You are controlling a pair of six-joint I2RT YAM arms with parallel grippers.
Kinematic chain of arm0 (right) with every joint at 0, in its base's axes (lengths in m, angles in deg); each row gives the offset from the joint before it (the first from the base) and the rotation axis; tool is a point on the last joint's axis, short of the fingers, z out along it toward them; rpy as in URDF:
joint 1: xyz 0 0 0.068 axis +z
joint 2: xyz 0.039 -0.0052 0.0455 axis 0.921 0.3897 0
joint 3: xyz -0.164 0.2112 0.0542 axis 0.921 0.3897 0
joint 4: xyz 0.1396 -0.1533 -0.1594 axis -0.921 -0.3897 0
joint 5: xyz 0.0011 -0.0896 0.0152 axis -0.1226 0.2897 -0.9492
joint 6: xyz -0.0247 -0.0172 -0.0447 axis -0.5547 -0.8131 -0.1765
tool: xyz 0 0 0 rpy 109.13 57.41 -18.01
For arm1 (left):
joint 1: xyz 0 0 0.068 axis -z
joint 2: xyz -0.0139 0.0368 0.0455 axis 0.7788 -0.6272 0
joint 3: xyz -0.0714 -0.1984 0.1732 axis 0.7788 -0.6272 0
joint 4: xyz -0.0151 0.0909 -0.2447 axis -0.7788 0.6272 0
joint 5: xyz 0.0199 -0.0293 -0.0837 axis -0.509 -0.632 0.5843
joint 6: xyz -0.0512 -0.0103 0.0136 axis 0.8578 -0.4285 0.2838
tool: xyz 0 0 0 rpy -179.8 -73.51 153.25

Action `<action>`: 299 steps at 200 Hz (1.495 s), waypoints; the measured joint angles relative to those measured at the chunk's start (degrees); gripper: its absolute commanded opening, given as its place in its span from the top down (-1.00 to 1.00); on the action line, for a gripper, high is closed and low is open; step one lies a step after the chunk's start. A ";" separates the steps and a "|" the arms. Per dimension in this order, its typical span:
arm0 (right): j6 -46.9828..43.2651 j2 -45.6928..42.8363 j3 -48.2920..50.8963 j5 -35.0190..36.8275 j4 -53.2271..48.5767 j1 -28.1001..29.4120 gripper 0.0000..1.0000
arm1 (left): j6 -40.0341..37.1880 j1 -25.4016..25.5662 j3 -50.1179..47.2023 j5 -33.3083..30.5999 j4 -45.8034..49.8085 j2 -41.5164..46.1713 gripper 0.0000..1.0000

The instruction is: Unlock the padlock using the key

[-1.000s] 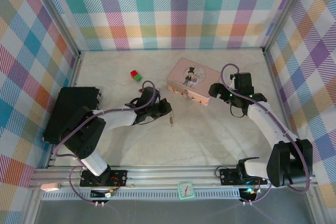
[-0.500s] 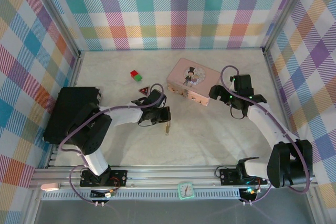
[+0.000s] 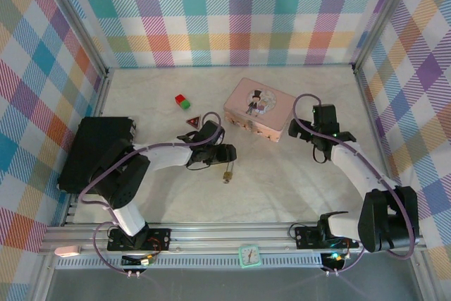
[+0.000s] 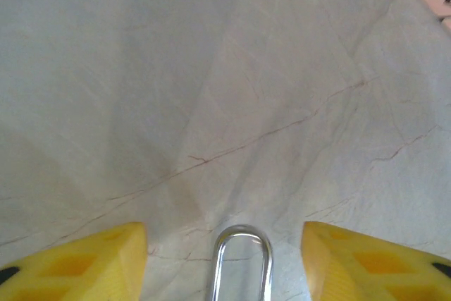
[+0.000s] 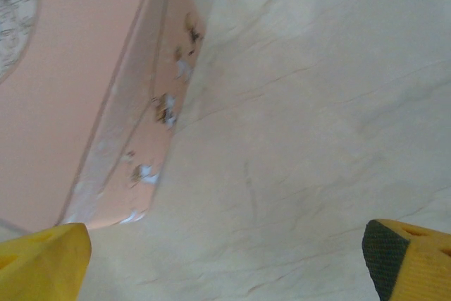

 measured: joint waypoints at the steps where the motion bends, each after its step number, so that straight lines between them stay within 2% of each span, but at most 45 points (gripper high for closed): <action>1: -0.11 0.00 0.09 0.13 0.13 -0.04 -0.98 | 0.02 -0.04 0.00 -0.11 0.02 0.09 -0.29; 26: -3.76 1.07 3.43 4.22 5.57 -2.16 -0.98 | -1.14 -2.16 0.00 -3.30 1.53 4.92 -0.34; 47: -5.18 2.69 5.90 4.87 10.16 -4.57 -0.98 | -2.71 -5.88 0.04 -6.03 2.51 9.25 -0.38; 88: -6.95 6.23 12.07 4.09 24.09 -6.91 -0.98 | -7.15 -15.32 -0.33 -10.29 4.31 15.34 -0.43; 104: -8.07 8.17 13.77 3.45 29.40 -7.04 -0.98 | -8.87 -19.34 -1.53 -12.20 4.35 18.32 -0.50; 135: -10.51 11.15 14.95 1.84 39.47 -7.23 -0.98 | -12.92 -26.03 -4.35 -18.67 3.85 23.23 -0.56; 160: -12.61 13.64 15.04 -0.55 45.53 -7.21 -0.98 | -15.28 -28.87 -7.08 -25.20 1.51 23.96 -0.57; 199: -14.38 15.08 20.52 -3.56 56.87 -7.21 -0.98 | -19.17 -29.81 -15.91 -36.85 -6.16 23.74 -0.57; 233: -14.75 15.89 22.05 -3.65 59.93 -7.21 -0.98 | -22.21 -30.49 -22.88 -40.74 -14.93 22.38 -0.58; 260: -14.78 15.89 22.05 -3.65 61.48 -7.21 -0.98 | -25.94 -31.15 -26.99 -39.41 -25.55 20.13 -0.57; 299: -14.78 15.89 22.05 -3.65 62.47 -7.21 -0.98 | -31.21 -33.92 -33.40 -29.90 -47.84 13.29 -0.55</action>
